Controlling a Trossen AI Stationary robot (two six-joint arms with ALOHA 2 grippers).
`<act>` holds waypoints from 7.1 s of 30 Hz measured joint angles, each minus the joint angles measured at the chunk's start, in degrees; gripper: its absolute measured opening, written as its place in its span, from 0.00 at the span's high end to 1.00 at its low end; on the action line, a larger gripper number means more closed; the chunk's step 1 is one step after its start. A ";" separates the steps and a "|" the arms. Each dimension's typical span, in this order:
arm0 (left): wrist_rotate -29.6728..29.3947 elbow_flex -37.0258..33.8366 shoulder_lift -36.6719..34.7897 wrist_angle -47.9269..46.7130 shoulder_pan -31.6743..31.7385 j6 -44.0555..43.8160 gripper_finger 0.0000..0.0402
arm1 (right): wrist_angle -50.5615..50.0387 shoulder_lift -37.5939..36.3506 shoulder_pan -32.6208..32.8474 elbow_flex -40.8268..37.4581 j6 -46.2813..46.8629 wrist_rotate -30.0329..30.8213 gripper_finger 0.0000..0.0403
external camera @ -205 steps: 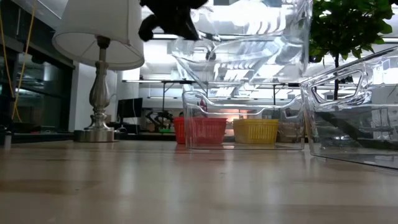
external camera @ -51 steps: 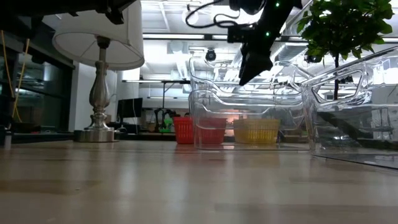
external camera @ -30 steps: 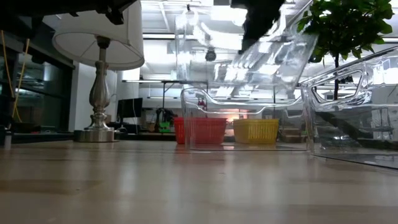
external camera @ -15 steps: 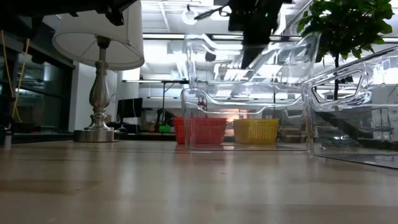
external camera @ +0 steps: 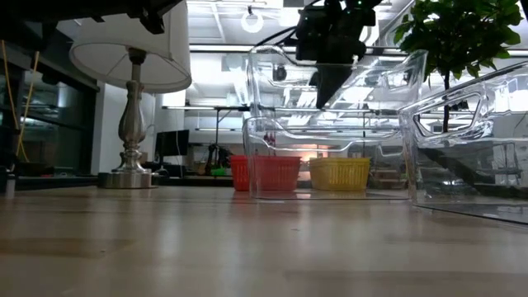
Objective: Stack baskets by color
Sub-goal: Stack the bottom left transparent bin on the top transparent bin, then stack the bottom transparent bin on the top transparent bins
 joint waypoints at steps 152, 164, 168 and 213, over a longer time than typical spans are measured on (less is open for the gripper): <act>-0.23 0.00 0.00 -4.05 0.63 -0.02 1.00 | 5.89 -22.60 37.14 -46.14 45.77 12.50 0.98; -0.23 0.00 0.00 -4.05 0.63 -0.02 1.00 | 5.77 -27.77 37.58 -42.73 48.19 4.08 1.00; -0.23 0.00 0.00 -4.05 0.62 -0.08 1.00 | 5.71 -28.72 39.17 -36.28 49.51 1.94 1.00; -5.22 -0.01 -6.08 -5.88 -14.62 6.51 1.00 | -27.59 14.60 11.80 37.88 8.22 16.51 1.00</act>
